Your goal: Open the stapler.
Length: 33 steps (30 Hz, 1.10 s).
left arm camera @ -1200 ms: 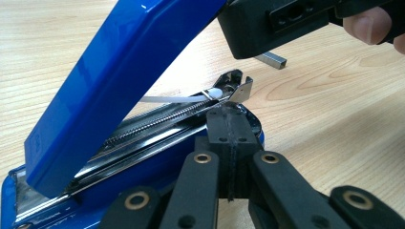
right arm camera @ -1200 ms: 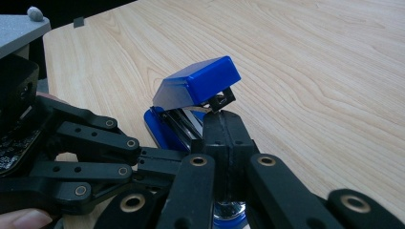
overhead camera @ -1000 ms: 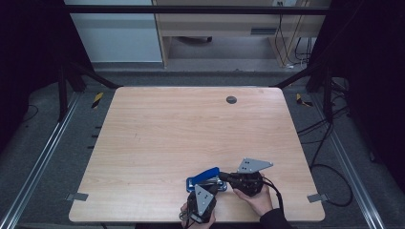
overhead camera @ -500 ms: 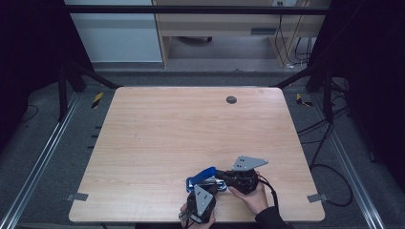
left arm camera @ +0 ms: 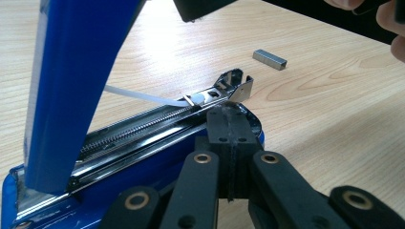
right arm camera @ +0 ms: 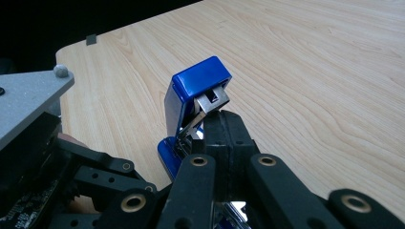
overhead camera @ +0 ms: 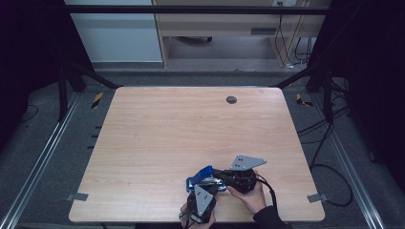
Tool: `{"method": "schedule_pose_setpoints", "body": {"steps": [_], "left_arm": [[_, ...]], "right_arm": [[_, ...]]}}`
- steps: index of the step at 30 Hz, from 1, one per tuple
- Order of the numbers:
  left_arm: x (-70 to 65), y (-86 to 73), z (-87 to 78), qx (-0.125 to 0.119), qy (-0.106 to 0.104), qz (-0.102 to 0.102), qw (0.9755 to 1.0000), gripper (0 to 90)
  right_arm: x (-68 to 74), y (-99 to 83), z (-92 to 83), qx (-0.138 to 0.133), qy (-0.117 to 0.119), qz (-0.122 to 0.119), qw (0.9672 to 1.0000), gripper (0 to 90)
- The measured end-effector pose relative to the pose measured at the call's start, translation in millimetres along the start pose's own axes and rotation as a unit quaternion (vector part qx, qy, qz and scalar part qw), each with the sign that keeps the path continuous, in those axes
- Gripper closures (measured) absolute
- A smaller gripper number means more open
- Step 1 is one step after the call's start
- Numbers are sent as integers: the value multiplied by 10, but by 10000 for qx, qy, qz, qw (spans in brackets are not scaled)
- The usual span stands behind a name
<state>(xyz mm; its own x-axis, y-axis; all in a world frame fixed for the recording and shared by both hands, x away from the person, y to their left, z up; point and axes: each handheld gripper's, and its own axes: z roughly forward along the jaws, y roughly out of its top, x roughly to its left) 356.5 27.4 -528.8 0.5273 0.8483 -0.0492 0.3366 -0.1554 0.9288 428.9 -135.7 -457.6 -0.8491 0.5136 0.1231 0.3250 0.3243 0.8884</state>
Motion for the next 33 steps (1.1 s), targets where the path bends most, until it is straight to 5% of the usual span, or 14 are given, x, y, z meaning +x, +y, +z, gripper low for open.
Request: {"method": "schedule_pose_setpoints", "body": {"steps": [33], "left_arm": [[-17, -9, -3, -38, 57, 58, 10000, 900]], "right_arm": [[90, 164, 172, -143, 227, 48, 9996, 900]]}}
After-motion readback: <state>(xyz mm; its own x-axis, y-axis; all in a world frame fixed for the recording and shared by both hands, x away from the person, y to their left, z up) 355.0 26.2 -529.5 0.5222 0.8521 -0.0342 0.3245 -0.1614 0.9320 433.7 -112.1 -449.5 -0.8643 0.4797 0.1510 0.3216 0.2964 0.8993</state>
